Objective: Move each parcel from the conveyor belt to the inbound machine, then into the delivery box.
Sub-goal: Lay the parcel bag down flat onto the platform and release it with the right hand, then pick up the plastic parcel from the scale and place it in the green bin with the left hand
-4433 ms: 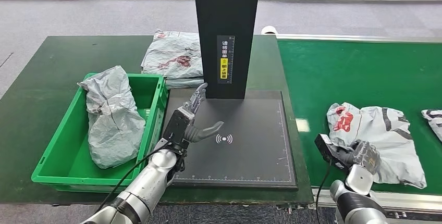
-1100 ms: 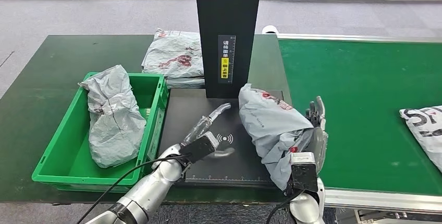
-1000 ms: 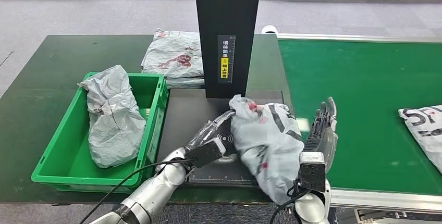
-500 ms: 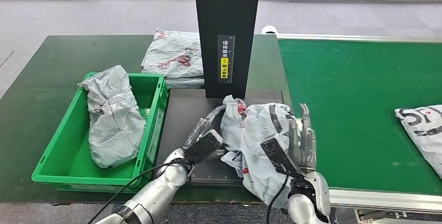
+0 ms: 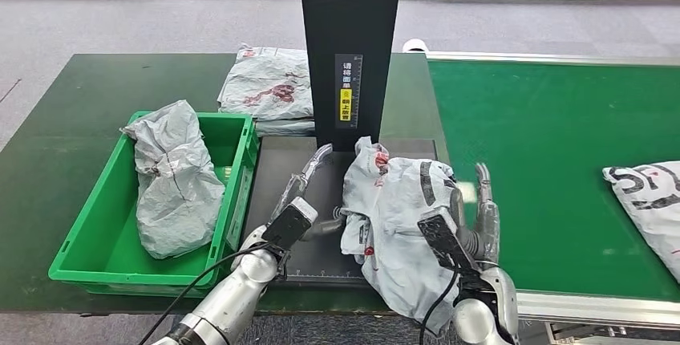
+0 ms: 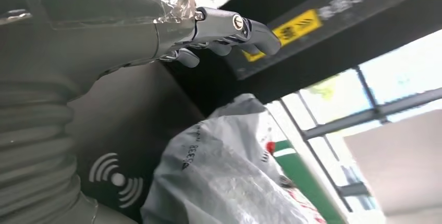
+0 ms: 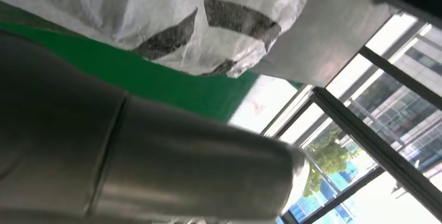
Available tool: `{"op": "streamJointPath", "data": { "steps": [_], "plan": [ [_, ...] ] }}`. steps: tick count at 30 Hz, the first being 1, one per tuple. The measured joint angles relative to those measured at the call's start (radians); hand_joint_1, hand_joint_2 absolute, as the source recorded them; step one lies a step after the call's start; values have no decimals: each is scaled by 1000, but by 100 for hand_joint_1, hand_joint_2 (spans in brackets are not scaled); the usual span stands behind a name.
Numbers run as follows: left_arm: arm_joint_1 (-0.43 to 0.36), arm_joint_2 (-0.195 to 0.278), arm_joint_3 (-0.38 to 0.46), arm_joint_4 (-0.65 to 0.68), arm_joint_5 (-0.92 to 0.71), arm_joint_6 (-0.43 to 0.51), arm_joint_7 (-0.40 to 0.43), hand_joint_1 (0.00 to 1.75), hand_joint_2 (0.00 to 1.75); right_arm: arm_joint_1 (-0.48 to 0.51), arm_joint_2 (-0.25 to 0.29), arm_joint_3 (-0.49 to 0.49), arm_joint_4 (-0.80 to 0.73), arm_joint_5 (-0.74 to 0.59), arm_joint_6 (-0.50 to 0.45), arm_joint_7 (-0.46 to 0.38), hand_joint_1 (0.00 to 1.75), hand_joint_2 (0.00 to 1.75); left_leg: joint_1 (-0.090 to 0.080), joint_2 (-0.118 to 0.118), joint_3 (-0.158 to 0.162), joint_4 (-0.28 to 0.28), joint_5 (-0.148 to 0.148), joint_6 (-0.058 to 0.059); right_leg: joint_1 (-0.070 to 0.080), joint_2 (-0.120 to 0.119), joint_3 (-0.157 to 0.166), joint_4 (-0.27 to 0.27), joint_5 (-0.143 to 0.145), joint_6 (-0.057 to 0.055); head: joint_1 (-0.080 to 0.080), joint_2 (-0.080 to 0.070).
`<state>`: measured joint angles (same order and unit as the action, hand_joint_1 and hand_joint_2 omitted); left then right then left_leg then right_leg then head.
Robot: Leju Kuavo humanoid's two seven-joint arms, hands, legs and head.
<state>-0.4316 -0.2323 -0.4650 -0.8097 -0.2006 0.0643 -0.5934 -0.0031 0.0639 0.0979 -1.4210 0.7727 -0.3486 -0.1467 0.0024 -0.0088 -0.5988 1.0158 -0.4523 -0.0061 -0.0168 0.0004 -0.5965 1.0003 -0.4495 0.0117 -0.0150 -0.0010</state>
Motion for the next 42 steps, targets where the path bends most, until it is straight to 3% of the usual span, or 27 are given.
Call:
{"op": "streamJointPath", "data": {
  "steps": [4,11,20,27,30,33,34,37,38,42],
  "plan": [
    [4,1,-12,-21,-63,-14,-20,0,175,0,-2,-21,-3,-63,-29,-52,0,175,0,0,0,0,0,0,0,0,0,0,0,0,0,0],
    [-1,-3,-113,-1,-218,-18,-36,0,175,5,2,-80,-69,-176,-64,-136,0,175,0,1,0,0,0,0,0,1,0,0,0,0,0,0],
    [-22,-15,-131,38,-163,9,-24,0,175,28,17,-120,-117,-179,-85,-152,0,175,0,1,0,0,0,0,0,1,-1,0,0,0,0,0],
    [-56,-25,-101,47,-57,-127,-99,0,175,51,39,-161,-152,-226,-76,-198,0,175,0,1,0,0,0,0,0,1,0,0,0,0,0,0],
    [-67,-23,-129,46,-157,-155,-104,0,175,49,45,-176,-156,-265,-56,-226,0,175,0,1,0,0,0,0,0,1,0,0,0,0,0,0],
    [-102,-23,-222,78,-370,-107,-76,0,175,35,48,-190,-156,-286,-35,-238,0,175,0,1,0,0,0,0,0,0,0,0,0,0,0,0],
    [-118,-25,-261,99,-445,-84,-51,23,175,28,49,-193,-156,-289,-31,-239,0,175,0,1,0,0,0,0,0,1,0,0,0,0,0,0],
    [-167,-34,-377,177,-636,-31,46,153,175,18,49,-202,-156,-302,-20,-247,0,175,-1,1,0,0,0,0,-1,1,0,0,0,0,0,0],
    [-184,-36,-410,203,-679,-20,75,175,175,16,49,-205,-156,-306,-19,-251,0,175,-1,1,0,0,0,0,0,1,0,0,1,0,0,0],
    [-241,-35,-498,280,-757,29,136,175,175,15,49,-210,-156,-317,-11,-259,0,175,0,1,1,0,0,0,0,1,0,0,1,0,0,0]
  ]
}}
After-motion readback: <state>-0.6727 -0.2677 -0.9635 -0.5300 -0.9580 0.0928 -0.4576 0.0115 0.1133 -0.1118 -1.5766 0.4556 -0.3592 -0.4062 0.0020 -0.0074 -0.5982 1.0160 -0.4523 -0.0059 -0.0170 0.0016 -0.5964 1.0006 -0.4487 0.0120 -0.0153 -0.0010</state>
